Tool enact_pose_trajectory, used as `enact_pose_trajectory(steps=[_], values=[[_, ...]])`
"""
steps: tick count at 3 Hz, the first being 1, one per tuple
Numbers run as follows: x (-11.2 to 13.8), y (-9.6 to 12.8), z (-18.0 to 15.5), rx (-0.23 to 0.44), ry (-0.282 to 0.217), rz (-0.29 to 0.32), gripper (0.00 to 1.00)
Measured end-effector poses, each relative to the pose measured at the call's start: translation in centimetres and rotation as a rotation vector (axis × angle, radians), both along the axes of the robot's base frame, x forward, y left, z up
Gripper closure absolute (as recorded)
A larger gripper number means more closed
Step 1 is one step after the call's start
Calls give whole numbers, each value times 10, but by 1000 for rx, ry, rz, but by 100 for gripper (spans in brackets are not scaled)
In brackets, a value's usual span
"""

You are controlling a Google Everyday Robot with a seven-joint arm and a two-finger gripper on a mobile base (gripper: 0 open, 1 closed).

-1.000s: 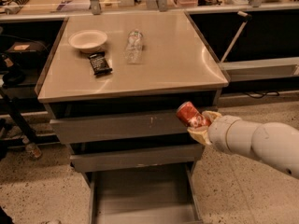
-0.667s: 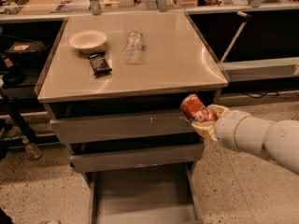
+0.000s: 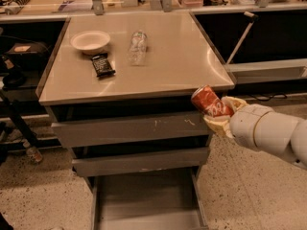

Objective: Pick coke can from bottom drawer and place on counter

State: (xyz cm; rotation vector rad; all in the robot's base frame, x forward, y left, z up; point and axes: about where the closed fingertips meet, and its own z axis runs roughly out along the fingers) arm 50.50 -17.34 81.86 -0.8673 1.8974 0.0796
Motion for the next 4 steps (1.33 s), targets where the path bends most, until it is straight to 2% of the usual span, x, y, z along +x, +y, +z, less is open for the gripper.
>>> enact_pose_trajectory(steps=[2, 3, 4], values=[[61, -11, 68, 4, -119, -14, 100], [100, -4, 78, 15, -132, -6, 100], [103, 7, 79, 15, -134, 11, 100]])
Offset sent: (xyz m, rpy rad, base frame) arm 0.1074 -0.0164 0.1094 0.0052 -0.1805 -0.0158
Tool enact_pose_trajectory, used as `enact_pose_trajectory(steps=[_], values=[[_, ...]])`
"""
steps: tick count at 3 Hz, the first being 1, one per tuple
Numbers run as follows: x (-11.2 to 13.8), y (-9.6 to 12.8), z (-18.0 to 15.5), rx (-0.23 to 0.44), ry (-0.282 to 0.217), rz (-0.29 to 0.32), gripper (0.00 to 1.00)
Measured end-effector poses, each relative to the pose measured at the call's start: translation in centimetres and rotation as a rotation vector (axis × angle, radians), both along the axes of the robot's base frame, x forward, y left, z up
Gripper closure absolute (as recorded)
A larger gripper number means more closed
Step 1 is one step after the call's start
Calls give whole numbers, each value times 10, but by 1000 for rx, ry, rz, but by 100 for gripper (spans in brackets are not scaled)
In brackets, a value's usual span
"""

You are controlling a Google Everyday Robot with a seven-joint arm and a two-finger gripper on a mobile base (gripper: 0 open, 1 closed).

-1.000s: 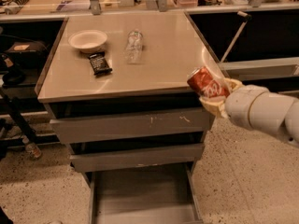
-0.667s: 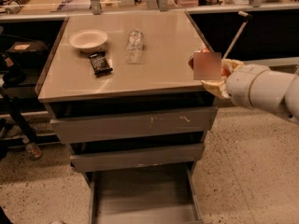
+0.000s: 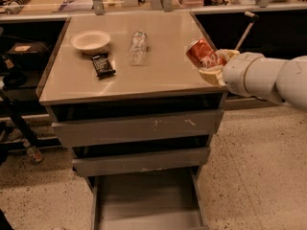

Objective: Pick coke can from bottom drawer and place on counter

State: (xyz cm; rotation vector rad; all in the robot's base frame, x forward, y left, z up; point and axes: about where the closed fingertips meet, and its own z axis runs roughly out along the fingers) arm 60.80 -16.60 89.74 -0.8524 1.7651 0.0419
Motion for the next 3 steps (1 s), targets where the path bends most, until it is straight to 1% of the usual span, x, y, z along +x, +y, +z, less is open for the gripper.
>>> enact_pose_trajectory(steps=[1, 2, 3], values=[[19, -8, 6, 1, -15, -16, 100], [59, -6, 11, -6, -25, -2, 100], [97, 5, 7, -11, -15, 29, 100]])
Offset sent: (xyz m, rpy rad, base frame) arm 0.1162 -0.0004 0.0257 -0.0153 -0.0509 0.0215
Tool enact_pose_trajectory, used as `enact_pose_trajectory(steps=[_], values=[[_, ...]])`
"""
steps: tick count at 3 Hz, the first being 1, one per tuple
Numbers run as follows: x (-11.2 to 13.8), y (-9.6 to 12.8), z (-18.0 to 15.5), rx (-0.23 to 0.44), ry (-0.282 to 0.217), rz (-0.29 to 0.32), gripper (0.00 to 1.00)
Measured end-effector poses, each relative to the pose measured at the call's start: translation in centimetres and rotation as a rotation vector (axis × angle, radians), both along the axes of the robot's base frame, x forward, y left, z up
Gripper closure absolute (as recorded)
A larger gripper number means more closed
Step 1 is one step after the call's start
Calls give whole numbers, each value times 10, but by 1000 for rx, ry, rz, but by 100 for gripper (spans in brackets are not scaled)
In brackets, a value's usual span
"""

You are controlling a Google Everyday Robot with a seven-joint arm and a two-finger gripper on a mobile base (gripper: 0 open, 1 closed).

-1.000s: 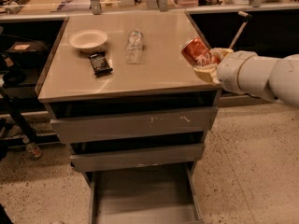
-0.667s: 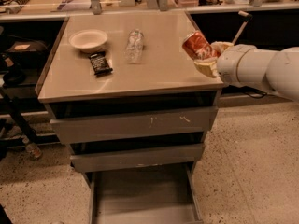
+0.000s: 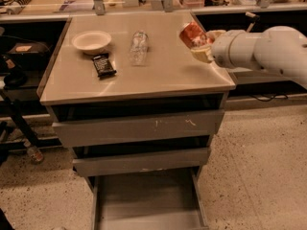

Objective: Pick coke can from bottom drawer and place on counter

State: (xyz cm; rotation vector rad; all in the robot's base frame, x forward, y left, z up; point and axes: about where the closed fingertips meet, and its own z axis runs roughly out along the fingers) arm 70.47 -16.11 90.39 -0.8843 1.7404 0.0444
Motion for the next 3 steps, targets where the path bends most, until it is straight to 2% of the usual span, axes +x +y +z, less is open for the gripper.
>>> enact_pose_trajectory(steps=[1, 2, 3], values=[[29, 19, -14, 0, 20, 42, 100], [45, 45, -35, 1, 60, 105, 100], [51, 63, -52, 0, 97, 152, 100]])
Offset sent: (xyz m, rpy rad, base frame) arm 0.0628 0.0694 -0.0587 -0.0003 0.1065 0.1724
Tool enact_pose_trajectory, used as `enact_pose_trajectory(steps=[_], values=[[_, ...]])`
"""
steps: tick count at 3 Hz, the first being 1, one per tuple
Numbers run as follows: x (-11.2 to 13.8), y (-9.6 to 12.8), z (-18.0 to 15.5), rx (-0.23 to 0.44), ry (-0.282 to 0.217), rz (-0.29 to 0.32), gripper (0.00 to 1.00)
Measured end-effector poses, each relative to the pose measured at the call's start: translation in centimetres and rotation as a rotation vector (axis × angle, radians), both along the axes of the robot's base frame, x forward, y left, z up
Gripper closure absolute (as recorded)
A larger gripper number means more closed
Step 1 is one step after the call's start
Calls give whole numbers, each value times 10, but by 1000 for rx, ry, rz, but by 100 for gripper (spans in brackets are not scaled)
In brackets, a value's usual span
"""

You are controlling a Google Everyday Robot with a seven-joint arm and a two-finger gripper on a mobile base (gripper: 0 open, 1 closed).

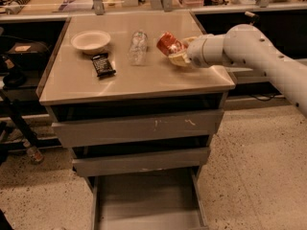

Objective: Pick coke can from bottom drawer and place on counter

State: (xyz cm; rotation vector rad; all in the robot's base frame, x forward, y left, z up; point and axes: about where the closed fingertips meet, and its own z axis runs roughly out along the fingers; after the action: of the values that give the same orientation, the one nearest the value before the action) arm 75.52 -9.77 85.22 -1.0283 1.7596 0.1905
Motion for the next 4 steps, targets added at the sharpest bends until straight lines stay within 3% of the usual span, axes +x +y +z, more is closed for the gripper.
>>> enact_pose_trajectory(steps=[1, 4], values=[[-2, 11, -11, 8, 29, 33, 100], [-2, 11, -11, 8, 30, 34, 35]])
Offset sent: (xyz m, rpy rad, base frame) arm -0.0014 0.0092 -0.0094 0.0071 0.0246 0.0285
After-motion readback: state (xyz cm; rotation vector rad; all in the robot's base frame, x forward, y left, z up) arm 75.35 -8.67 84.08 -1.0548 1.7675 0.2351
